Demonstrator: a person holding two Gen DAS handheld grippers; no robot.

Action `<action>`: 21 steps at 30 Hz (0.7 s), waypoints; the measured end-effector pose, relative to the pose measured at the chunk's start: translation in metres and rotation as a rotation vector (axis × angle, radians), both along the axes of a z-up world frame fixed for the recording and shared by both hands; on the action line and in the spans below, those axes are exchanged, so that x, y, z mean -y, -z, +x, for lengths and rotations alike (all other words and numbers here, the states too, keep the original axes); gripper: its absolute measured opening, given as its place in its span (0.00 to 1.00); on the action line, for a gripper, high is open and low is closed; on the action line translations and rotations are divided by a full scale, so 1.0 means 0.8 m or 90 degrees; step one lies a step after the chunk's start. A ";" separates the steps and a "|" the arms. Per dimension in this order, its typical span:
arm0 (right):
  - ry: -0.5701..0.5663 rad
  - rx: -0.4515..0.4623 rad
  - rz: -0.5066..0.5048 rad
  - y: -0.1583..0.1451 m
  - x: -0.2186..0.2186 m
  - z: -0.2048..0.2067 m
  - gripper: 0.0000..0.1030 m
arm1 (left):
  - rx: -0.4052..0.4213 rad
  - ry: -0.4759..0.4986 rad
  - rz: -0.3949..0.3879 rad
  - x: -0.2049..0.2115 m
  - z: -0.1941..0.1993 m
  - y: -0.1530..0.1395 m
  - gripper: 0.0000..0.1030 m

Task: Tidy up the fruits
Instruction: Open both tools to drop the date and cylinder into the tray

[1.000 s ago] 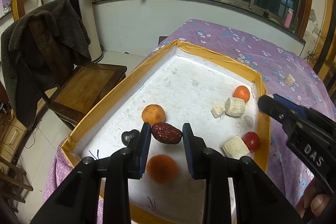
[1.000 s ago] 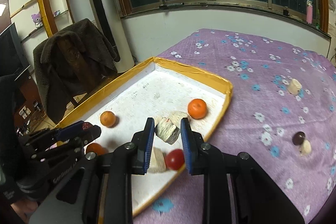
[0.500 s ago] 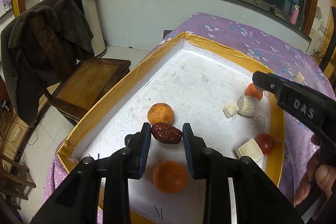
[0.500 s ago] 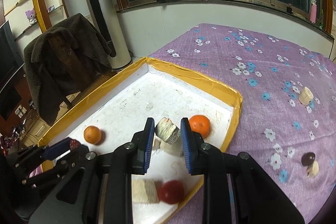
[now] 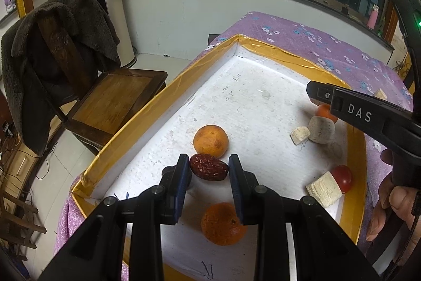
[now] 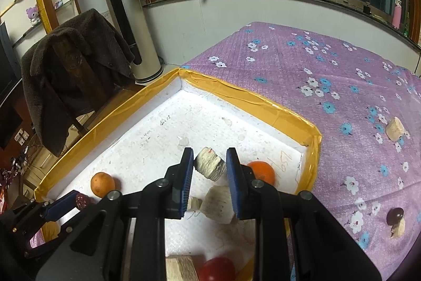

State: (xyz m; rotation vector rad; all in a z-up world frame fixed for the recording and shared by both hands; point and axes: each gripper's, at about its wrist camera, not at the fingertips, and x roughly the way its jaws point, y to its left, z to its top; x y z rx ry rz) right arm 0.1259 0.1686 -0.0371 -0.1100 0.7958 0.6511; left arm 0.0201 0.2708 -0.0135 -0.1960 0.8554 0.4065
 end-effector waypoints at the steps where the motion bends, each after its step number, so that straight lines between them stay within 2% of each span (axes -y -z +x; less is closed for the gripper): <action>1: 0.001 0.000 -0.001 0.000 -0.001 0.001 0.27 | 0.000 -0.001 -0.002 -0.001 0.000 0.000 0.29; 16: -0.003 -0.005 -0.018 0.007 -0.013 0.004 0.27 | -0.008 -0.014 -0.002 -0.002 -0.001 -0.001 0.30; 17: -0.002 -0.004 -0.020 0.006 -0.014 0.005 0.27 | -0.009 -0.017 -0.003 -0.003 -0.001 -0.002 0.34; 18: 0.000 -0.003 -0.023 0.006 -0.013 0.004 0.28 | -0.009 -0.019 -0.005 -0.003 -0.002 -0.003 0.48; 20: 0.007 0.005 -0.022 0.003 -0.008 0.003 0.43 | -0.001 -0.026 -0.003 -0.003 -0.007 -0.007 0.67; 21: 0.010 0.010 -0.020 0.000 -0.004 0.000 0.46 | 0.003 -0.031 -0.001 -0.003 -0.010 -0.009 0.74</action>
